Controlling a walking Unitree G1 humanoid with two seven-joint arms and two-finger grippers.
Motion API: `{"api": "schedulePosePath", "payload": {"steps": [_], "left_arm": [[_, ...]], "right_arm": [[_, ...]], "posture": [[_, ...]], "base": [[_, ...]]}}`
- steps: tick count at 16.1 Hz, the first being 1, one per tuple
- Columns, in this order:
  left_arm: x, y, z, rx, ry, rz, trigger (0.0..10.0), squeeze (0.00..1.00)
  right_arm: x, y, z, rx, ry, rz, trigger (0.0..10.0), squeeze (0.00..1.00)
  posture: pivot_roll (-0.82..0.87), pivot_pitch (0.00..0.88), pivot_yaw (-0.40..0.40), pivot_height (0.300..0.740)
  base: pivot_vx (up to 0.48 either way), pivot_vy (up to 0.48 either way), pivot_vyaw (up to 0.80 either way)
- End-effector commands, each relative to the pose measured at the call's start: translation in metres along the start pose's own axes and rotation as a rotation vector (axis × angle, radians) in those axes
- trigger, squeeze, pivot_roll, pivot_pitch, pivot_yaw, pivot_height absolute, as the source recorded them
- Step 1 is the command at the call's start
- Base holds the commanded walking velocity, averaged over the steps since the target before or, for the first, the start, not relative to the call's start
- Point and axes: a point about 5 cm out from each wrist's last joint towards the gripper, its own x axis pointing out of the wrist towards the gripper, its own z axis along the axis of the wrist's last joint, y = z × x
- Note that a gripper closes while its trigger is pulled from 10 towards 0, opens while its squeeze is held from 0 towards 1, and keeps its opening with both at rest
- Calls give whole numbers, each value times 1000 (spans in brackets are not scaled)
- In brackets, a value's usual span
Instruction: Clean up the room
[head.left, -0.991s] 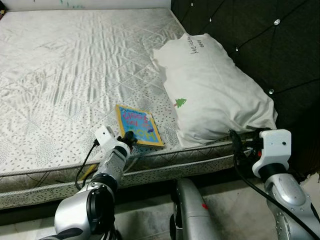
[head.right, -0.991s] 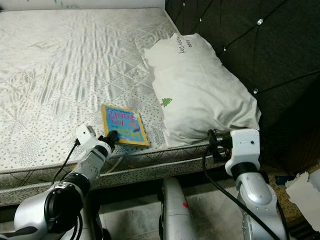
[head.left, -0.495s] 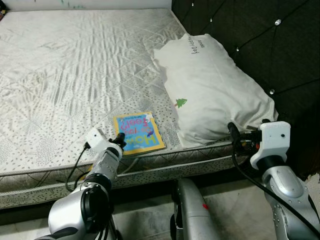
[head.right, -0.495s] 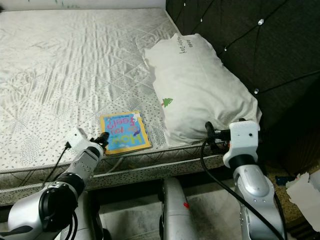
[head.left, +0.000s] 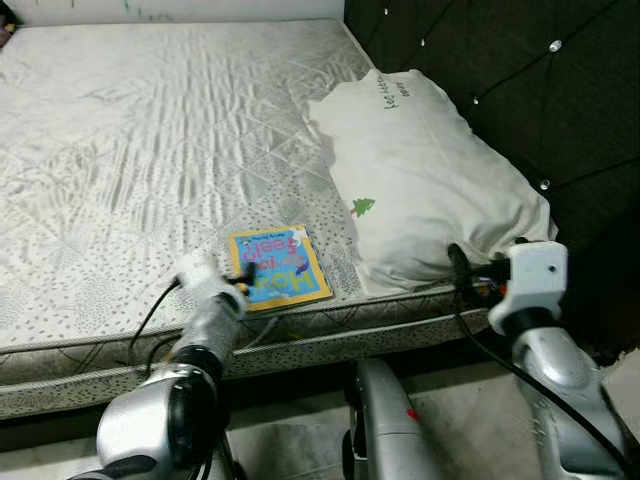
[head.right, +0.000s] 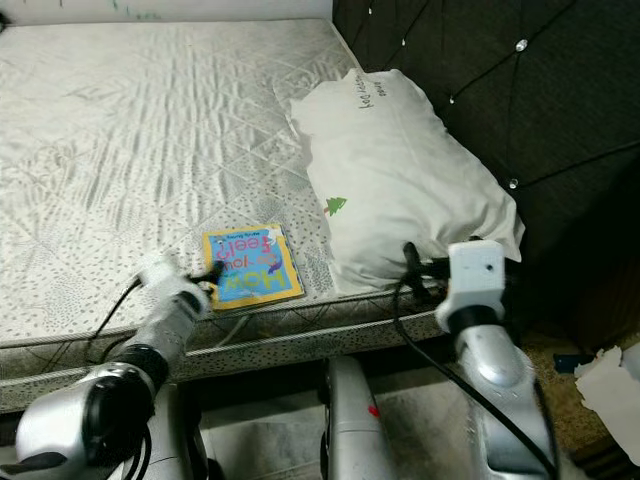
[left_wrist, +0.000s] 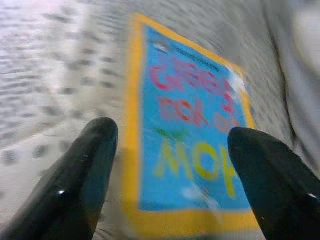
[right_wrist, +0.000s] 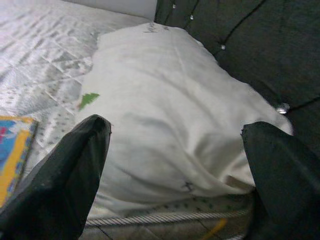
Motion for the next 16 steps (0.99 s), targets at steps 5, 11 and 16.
{"api": "schedulePosePath", "payload": {"steps": [5,11,16], "left_arm": [[-3,-13,-21,283,106,-130,10000,1000],[-6,-22,-40,455,200,-190,10000,1000],[-7,-13,-45,379,222,-107,10000,1000]], "right_arm": [[5,6,-1,9,-14,2,10000,0],[7,11,-2,20,-21,2,10000,0],[18,19,0,31,-36,27,10000,0]], "posture": [[-245,6,-1,556],[-236,0,10,556],[-187,0,-8,556]], "base": [[0,0,0],[0,0,0],[0,0,0]]}}
